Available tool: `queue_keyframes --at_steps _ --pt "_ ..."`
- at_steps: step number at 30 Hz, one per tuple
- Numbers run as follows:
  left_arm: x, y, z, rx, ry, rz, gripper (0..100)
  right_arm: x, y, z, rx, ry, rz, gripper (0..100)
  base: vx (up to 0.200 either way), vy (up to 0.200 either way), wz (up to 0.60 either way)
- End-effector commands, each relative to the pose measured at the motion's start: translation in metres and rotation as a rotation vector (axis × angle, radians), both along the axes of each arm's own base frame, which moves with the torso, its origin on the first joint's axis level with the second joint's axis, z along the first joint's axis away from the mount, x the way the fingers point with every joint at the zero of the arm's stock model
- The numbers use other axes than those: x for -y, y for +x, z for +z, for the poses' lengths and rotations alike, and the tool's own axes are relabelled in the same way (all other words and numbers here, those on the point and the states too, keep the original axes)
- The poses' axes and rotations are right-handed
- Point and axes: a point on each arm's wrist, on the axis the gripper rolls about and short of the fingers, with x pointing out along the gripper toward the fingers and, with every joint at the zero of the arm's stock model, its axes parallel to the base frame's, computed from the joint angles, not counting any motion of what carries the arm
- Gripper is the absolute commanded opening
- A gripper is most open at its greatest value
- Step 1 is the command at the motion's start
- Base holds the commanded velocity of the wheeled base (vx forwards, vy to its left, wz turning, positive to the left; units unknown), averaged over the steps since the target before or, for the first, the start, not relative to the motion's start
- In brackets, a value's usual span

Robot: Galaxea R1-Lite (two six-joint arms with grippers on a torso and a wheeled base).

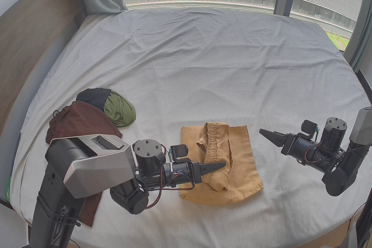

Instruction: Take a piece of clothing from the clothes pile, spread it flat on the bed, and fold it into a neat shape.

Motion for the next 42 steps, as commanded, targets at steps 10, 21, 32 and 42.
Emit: queue_keyframes --at_steps 10,21,32,42 --pt "0.005 0.011 0.001 0.036 -0.021 0.061 100 0.0 0.0 -0.001 -0.004 -0.001 0.001 100 0.0 0.0 0.0" --pt "-0.032 0.011 0.037 0.092 -0.022 0.125 100 -0.004 -0.004 -0.005 -0.025 -0.007 0.019 100 0.0 0.0 0.0" --pt "-0.106 -0.01 0.072 0.136 0.032 0.215 100 -0.014 -0.017 -0.019 -0.095 -0.023 0.075 100 0.0 0.0 0.0" --pt "-0.166 -0.03 0.07 0.175 0.126 0.303 100 -0.024 -0.02 -0.023 -0.109 -0.029 0.106 100 0.0 0.0 0.0"
